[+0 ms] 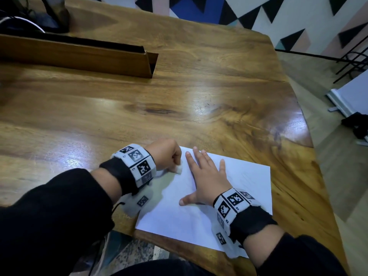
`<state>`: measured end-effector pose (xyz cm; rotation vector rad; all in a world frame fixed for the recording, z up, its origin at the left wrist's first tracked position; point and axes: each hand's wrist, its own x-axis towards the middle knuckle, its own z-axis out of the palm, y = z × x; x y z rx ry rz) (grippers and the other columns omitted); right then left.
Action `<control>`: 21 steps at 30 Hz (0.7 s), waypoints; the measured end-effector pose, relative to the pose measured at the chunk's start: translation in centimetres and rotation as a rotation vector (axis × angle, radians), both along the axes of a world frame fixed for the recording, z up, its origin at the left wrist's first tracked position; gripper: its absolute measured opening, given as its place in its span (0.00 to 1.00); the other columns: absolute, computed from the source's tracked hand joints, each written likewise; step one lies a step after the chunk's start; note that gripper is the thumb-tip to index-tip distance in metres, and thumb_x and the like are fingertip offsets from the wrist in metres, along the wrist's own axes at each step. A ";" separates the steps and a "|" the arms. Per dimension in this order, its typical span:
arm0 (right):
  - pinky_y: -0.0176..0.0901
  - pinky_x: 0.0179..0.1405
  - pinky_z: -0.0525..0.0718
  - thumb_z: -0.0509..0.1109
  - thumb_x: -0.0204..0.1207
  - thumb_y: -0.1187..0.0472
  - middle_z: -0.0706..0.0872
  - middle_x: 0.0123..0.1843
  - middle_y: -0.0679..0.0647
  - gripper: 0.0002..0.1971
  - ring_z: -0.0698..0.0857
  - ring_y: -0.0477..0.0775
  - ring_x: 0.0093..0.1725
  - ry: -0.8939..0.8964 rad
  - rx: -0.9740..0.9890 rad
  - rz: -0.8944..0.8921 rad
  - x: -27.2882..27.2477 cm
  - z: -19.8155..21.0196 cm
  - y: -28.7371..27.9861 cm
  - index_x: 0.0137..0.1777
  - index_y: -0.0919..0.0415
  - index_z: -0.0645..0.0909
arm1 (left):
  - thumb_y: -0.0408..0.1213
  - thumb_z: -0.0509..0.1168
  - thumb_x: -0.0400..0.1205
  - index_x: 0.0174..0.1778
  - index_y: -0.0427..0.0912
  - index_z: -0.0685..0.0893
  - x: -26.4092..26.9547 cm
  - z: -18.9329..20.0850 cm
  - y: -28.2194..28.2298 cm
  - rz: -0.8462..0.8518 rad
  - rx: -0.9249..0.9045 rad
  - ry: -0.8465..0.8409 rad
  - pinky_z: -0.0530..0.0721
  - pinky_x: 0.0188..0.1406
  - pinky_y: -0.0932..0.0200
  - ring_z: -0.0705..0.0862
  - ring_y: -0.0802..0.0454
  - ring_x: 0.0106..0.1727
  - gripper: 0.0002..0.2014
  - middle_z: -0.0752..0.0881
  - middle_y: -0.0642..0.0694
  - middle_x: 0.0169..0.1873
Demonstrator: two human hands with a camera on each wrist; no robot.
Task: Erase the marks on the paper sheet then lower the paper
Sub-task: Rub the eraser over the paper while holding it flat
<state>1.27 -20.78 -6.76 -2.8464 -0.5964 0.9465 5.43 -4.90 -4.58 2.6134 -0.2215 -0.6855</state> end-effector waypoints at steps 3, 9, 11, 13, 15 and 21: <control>0.72 0.77 0.34 0.75 0.60 0.30 0.23 0.82 0.46 0.67 0.27 0.50 0.82 -0.005 -0.006 -0.002 0.0 -0.1 0.0 0.82 0.48 0.26 | 0.34 0.70 0.73 0.41 0.37 0.85 0.8 -0.3 -0.4 0.131 -0.033 -0.195 0.73 0.38 0.63 0.82 0.45 0.43 0.05 0.88 0.40 0.42; 0.72 0.78 0.34 0.75 0.60 0.30 0.22 0.82 0.45 0.68 0.26 0.49 0.82 0.006 -0.010 -0.001 0.1 0.0 0.1 0.82 0.49 0.25 | 0.34 0.74 0.70 0.42 0.39 0.87 -0.1 0.1 0.5 0.003 -0.014 0.050 0.72 0.28 0.69 0.76 0.55 0.34 0.07 0.78 0.56 0.27; 0.73 0.77 0.34 0.75 0.60 0.30 0.22 0.82 0.46 0.68 0.26 0.50 0.82 0.008 -0.019 0.004 0.1 0.0 0.0 0.82 0.49 0.25 | 0.36 0.72 0.72 0.42 0.39 0.86 0.5 0.0 0.4 0.072 -0.049 -0.044 0.69 0.26 0.71 0.76 0.54 0.35 0.07 0.79 0.55 0.29; 0.73 0.77 0.33 0.75 0.60 0.30 0.21 0.82 0.46 0.68 0.26 0.50 0.82 0.013 -0.022 0.007 0.1 0.0 0.0 0.81 0.49 0.25 | 0.35 0.70 0.74 0.42 0.38 0.84 0.6 0.0 0.0 0.095 -0.032 -0.147 0.70 0.30 0.65 0.77 0.52 0.38 0.05 0.82 0.48 0.35; 0.72 0.77 0.33 0.75 0.61 0.30 0.21 0.82 0.46 0.68 0.26 0.50 0.82 0.016 -0.021 0.008 0.1 0.1 0.0 0.81 0.49 0.25 | 0.33 0.70 0.73 0.42 0.38 0.84 0.0 -0.1 0.0 0.040 -0.003 -0.109 0.70 0.28 0.64 0.76 0.51 0.39 0.04 0.80 0.48 0.34; 0.72 0.76 0.32 0.74 0.60 0.30 0.21 0.81 0.45 0.68 0.26 0.49 0.82 0.010 -0.012 0.010 0.1 -0.2 -0.1 0.81 0.49 0.24 | 0.34 0.70 0.73 0.43 0.38 0.85 0.7 0.1 0.2 0.063 -0.005 -0.077 0.74 0.36 0.61 0.81 0.46 0.44 0.06 0.83 0.46 0.37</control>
